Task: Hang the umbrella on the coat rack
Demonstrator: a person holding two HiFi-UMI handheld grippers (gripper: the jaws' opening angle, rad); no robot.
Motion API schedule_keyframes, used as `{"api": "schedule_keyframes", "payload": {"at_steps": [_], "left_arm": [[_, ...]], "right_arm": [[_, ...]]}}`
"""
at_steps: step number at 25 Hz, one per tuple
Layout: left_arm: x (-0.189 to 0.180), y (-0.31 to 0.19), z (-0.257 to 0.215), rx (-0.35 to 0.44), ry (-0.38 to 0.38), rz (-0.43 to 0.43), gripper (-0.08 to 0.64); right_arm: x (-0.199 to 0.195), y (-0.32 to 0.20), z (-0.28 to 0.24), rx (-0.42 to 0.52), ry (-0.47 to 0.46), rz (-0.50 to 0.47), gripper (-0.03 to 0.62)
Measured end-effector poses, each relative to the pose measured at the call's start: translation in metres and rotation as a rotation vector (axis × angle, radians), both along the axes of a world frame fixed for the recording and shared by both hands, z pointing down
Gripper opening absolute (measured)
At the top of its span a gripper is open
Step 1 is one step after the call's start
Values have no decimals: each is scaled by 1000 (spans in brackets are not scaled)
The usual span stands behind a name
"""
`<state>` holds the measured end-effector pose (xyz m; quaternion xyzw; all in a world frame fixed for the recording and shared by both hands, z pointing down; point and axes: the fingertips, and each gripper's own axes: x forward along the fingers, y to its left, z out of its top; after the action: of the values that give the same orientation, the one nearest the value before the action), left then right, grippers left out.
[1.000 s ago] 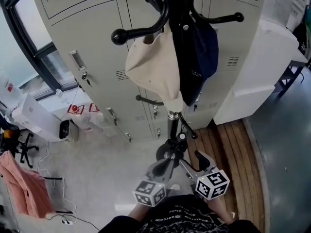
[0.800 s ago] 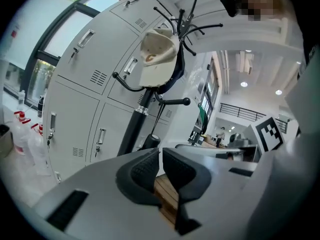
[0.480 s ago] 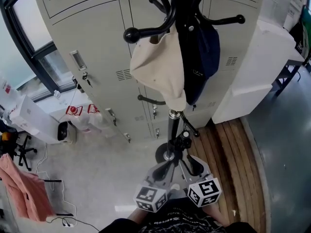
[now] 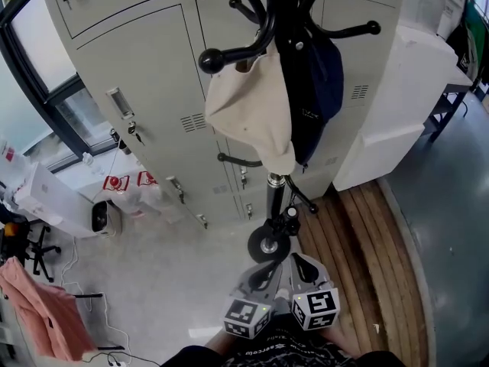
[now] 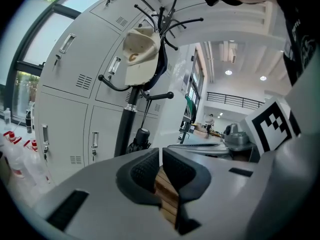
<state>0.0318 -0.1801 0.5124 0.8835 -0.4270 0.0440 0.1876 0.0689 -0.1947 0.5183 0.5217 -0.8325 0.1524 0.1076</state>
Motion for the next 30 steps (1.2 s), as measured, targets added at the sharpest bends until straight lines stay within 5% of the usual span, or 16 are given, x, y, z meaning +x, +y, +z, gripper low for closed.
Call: {"api": "schedule_keyframes", "payload": {"at_steps": [30], "left_arm": [[-4,-8,20,-8,-41,-40,28]], "right_arm": [[-11,3,5,10,66,-62,5]]}}
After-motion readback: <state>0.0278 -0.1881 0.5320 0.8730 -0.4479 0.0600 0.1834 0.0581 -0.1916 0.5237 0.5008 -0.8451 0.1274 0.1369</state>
